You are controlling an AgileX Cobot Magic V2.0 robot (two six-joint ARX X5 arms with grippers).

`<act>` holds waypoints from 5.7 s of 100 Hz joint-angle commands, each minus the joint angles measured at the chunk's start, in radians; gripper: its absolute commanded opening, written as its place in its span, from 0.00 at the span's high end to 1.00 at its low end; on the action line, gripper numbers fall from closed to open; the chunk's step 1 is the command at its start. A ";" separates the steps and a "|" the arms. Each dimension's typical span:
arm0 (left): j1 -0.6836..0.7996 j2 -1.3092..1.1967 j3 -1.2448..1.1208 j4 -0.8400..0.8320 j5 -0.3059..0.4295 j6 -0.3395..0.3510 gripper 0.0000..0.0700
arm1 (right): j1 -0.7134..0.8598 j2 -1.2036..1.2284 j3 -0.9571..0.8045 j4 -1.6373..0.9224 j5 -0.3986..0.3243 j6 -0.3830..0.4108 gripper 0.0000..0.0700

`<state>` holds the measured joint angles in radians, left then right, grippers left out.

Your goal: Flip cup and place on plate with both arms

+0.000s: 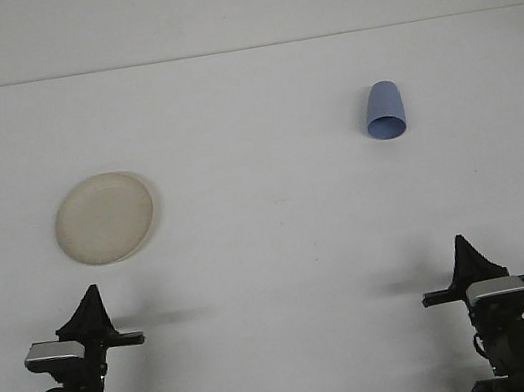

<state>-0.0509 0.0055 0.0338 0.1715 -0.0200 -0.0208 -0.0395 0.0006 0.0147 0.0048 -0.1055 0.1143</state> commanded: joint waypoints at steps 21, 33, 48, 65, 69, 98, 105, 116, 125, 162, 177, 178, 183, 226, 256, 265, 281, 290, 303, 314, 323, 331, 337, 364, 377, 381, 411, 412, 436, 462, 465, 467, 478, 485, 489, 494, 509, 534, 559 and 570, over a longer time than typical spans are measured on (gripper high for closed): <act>-0.002 -0.002 -0.019 0.010 0.000 -0.007 0.98 | 0.001 0.109 0.204 -0.050 0.001 0.199 1.00; -0.002 -0.002 -0.019 0.010 0.000 -0.007 0.98 | 0.001 0.306 0.378 -0.111 0.000 0.138 1.00; -0.002 -0.002 -0.019 0.010 0.000 -0.007 0.98 | 0.001 0.554 0.550 -0.115 -0.002 0.014 0.44; -0.002 -0.002 -0.019 0.010 0.000 -0.007 0.98 | 0.001 0.783 0.623 -0.012 -0.003 -0.058 0.13; -0.002 -0.002 -0.020 0.010 0.000 -0.007 0.98 | 0.001 0.834 0.623 0.035 -0.004 -0.065 0.13; -0.002 -0.002 -0.020 0.010 0.000 -0.007 0.98 | 0.001 1.239 0.623 0.401 -0.003 -0.095 0.13; -0.002 -0.002 -0.020 0.010 0.000 -0.007 0.98 | 0.001 1.337 0.623 0.493 -0.003 -0.122 0.13; -0.002 -0.002 -0.020 0.010 0.000 -0.007 0.98 | 0.001 1.480 0.642 0.615 -0.003 -0.167 0.13; -0.002 -0.002 -0.020 0.010 0.000 -0.007 0.98 | 0.001 1.587 0.691 0.660 -0.003 -0.192 0.13; -0.002 -0.002 -0.019 0.010 0.000 -0.007 0.98 | 0.000 1.953 1.004 0.661 0.026 -0.327 0.13; -0.002 -0.002 -0.019 0.010 0.000 -0.007 0.98 | -0.002 2.063 1.109 0.661 0.053 -0.351 0.13; -0.002 -0.002 -0.019 0.010 0.000 -0.007 0.98 | -0.002 2.069 1.115 0.661 0.053 -0.350 0.14; -0.002 -0.002 -0.019 0.010 0.000 -0.007 0.98 | -0.002 2.096 1.144 0.661 0.053 -0.350 0.15; -0.002 -0.001 -0.019 0.010 0.000 -0.007 0.98 | 0.001 2.098 1.189 0.655 0.026 -0.282 1.00; -0.002 -0.001 -0.019 0.010 0.000 -0.007 0.98 | -0.007 1.852 1.189 0.465 -0.032 -0.141 1.00; -0.002 -0.002 -0.019 0.010 0.000 -0.007 0.98 | -0.007 1.748 1.190 0.373 -0.092 -0.069 1.00; -0.002 -0.002 -0.020 0.010 0.000 -0.007 0.98 | -0.003 1.570 1.190 0.163 -0.213 0.020 1.00; -0.002 -0.002 -0.020 0.010 0.000 -0.007 0.98 | 0.012 1.479 1.190 0.021 -0.278 0.023 1.00; -0.002 -0.002 -0.019 0.010 0.000 -0.007 0.98 | 0.039 1.386 1.198 -0.206 -0.400 0.019 1.00; -0.002 -0.002 -0.020 0.010 0.000 -0.007 0.98 | 0.093 1.353 1.232 -0.433 -0.468 -0.033 1.00; -0.002 -0.002 -0.019 0.010 0.000 -0.007 0.98 | 0.164 1.357 1.293 -0.653 -0.461 -0.116 1.00; -0.002 -0.002 -0.019 0.011 0.000 -0.007 0.98 | 0.243 1.376 1.350 -0.803 -0.418 -0.172 1.00; -0.002 -0.001 -0.019 0.010 0.000 -0.009 0.98 | 0.311 1.389 1.389 -0.892 -0.375 -0.200 1.00; -0.002 -0.001 -0.019 0.010 0.000 -0.031 0.98 | 0.621 1.530 1.558 -1.221 -0.173 -0.253 1.00; -0.002 -0.002 -0.019 0.010 0.000 -0.077 0.98 | 0.719 1.616 1.592 -1.301 -0.121 -0.253 1.00; -0.002 -0.002 -0.019 0.010 0.000 -0.083 0.98 | 0.744 1.644 1.595 -1.313 -0.122 -0.253 1.00; -0.002 -0.001 -0.020 0.010 0.000 -0.083 0.98 | 0.876 1.804 1.595 -1.368 -0.018 -0.253 1.00; -0.002 -0.001 -0.019 0.010 0.000 -0.083 0.98 | 0.878 1.806 1.595 -1.368 -0.018 -0.253 1.00; -0.002 -0.001 -0.019 0.010 0.000 -0.082 0.98 | 0.893 1.872 1.595 -1.366 -0.017 -0.253 1.00; -0.002 -0.002 -0.019 0.010 0.000 -0.082 0.98 | 0.896 1.882 1.600 -1.362 -0.023 -0.254 0.56; -0.002 -0.001 -0.020 0.010 0.000 -0.082 0.98 | 0.896 1.882 1.605 -1.366 -0.026 -0.253 0.54; -0.002 -0.002 -0.019 0.010 0.000 -0.082 0.98 | 0.896 1.881 1.611 -1.368 -0.027 -0.253 0.53; -0.002 -0.002 -0.019 0.011 0.000 -0.088 0.98 | 0.893 1.872 1.665 -1.370 -0.027 -0.254 0.52; -0.002 -0.002 -0.019 0.011 0.000 -0.130 0.98 | 0.890 1.856 1.718 -1.370 -0.026 -0.254 0.50; -0.002 -0.001 -0.019 0.012 0.000 -0.158 0.98 | 0.889 1.846 1.753 -1.371 -0.026 -0.254 0.50; -0.002 -0.001 -0.018 0.015 0.000 -0.214 0.98 | 0.883 1.827 1.798 -1.371 -0.026 -0.255 0.50; -0.002 -0.001 -0.002 0.017 0.001 -0.437 0.98 | 0.849 1.749 1.923 -1.369 -0.025 -0.265 0.51; -0.002 0.026 0.090 -0.044 0.200 -0.594 0.98 | 0.693 1.533 1.925 -1.191 -0.054 -0.264 0.51; -0.002 0.259 0.327 -0.204 0.329 -0.519 0.98 | 0.507 1.227 1.575 -0.909 -0.059 -0.251 0.51; -0.003 0.441 0.481 -0.267 0.396 -0.424 0.98 | 0.443 1.072 1.345 -0.743 -0.055 -0.232 0.51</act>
<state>-0.0509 0.3538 0.4297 -0.0811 0.3416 -0.5385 0.4236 1.1423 1.4769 -0.8284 -0.1604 -0.1364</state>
